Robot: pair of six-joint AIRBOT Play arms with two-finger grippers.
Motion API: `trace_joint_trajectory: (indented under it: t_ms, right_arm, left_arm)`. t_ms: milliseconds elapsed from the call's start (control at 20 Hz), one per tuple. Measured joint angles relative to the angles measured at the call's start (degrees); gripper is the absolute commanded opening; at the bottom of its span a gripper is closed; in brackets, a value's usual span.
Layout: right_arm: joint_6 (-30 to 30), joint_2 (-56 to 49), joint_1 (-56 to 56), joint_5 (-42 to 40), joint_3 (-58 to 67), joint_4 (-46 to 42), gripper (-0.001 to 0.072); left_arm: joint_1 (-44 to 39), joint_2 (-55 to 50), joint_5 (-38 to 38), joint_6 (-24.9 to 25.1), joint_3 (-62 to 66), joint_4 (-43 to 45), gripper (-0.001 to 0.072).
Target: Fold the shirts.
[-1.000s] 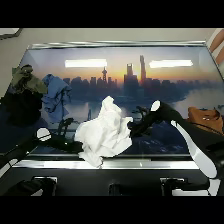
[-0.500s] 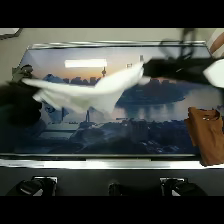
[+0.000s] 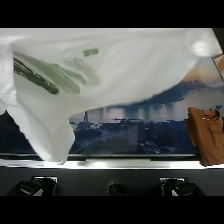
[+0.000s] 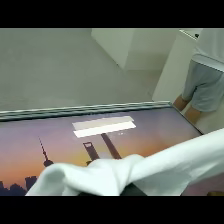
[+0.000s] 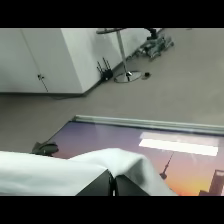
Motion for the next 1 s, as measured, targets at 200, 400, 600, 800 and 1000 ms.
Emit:
trace_joint_trajectory:
  t_ms: [200, 400, 600, 800, 1000]
  right_arm:
    - [4.81, -4.22, 0.02, 8.37, 0.04, -3.3, 0.0043]
    - [6.95, -17.4, 0.0, 18.23, -1.25, -4.98, 0.0044]
    - [7.61, -33.59, -0.11, 15.19, -2.12, -5.05, 0.0044]
    - [8.83, -44.74, -0.09, 6.12, -2.38, -2.84, 0.0044]
    - [14.73, -51.23, -0.02, 1.62, -2.45, 0.24, 0.006]
  left_arm:
    - [-0.02, -3.45, -4.92, 1.09, -2.91, 7.1, 0.003]
    - [0.0, -10.64, -5.33, 3.19, -13.6, 11.61, 0.003]
    - [0.42, -21.51, 1.88, 3.89, -23.23, 12.87, 0.0031]
    - [1.03, -32.81, 7.74, 4.07, -25.94, 13.22, 0.0031]
    - [1.18, -40.59, 9.86, 1.95, -26.67, 10.67, 0.0189]
